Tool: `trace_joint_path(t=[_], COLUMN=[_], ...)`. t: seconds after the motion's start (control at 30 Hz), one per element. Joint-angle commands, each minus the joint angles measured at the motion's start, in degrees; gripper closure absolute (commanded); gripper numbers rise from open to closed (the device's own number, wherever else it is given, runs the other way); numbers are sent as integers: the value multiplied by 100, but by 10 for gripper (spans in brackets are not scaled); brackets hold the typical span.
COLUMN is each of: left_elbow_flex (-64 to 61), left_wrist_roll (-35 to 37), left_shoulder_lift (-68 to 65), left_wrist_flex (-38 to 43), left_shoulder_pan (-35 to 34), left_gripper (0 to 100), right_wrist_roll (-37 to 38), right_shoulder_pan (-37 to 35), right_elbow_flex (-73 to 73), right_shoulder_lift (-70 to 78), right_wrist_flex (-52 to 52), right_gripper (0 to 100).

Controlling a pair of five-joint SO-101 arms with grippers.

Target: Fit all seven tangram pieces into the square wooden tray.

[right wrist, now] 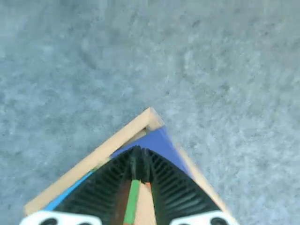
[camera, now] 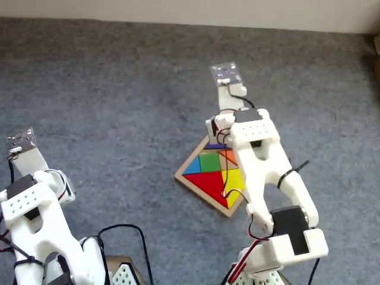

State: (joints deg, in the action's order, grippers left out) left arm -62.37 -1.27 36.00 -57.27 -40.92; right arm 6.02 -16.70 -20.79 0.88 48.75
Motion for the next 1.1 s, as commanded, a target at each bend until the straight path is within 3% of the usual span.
trace_joint_path(t=[0.0, 0.77, 1.07], left_elbow_flex=[251, 251, 251], left_wrist_roll=[44, 44, 44], left_shoulder_lift=[57, 57, 101], left_wrist_flex=[53, 53, 44], left_shoulder_pan=[75, 75, 75], left_gripper=[822, 822, 825], right_wrist_roll=[-35, -26, -26], right_shoulder_pan=[180, -259, -101], right_elbow_flex=[180, 180, -242], right_shoulder_lift=[321, 760, -1499], right_wrist_flex=[-268, 462, 1481], right_gripper=[994, 994, 994])
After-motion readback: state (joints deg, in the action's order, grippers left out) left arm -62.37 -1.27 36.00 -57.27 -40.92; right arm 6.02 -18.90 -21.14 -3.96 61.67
